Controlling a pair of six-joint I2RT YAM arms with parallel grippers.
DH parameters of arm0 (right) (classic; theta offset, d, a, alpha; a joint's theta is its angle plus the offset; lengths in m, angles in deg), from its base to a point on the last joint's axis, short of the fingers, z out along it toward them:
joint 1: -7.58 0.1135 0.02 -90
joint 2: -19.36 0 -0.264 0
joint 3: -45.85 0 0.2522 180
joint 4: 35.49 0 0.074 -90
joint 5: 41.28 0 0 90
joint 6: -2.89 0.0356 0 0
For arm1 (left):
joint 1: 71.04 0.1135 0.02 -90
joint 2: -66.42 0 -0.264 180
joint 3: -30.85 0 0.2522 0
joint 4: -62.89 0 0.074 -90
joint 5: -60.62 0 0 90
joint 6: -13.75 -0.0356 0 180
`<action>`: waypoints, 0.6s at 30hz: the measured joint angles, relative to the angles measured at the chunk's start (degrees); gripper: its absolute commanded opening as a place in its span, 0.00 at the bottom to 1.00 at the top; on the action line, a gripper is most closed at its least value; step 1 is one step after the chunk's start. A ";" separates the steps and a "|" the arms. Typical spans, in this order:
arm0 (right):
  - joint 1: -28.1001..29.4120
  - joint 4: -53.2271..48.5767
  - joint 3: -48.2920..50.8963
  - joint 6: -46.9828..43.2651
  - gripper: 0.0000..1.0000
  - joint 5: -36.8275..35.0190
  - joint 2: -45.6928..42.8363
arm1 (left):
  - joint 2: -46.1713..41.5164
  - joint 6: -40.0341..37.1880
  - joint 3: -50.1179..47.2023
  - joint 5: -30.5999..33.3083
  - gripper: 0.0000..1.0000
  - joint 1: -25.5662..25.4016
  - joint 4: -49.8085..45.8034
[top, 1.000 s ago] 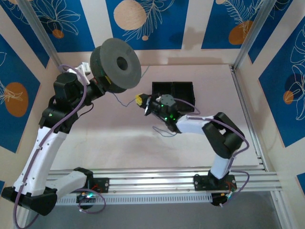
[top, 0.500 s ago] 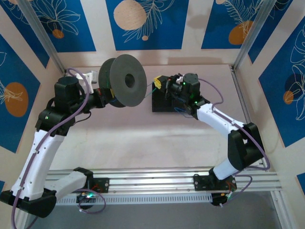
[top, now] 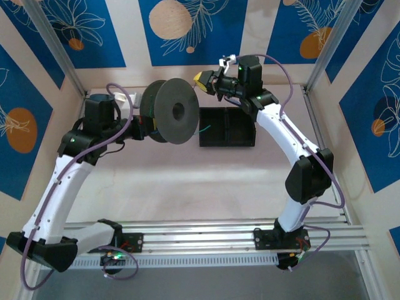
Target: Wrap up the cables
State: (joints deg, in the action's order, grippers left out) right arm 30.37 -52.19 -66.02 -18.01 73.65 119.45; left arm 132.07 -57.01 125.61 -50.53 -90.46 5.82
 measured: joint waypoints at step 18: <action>0.61 -1.79 0.55 -18.40 0.28 0.74 1.03 | 2.05 -10.86 1.55 -1.81 0.00 -0.90 -12.31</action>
State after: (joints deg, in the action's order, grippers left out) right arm 30.98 -53.99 -65.47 -36.42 74.39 120.48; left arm 134.12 -67.87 127.16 -52.34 -91.35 -6.49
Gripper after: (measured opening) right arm 0.274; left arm 0.086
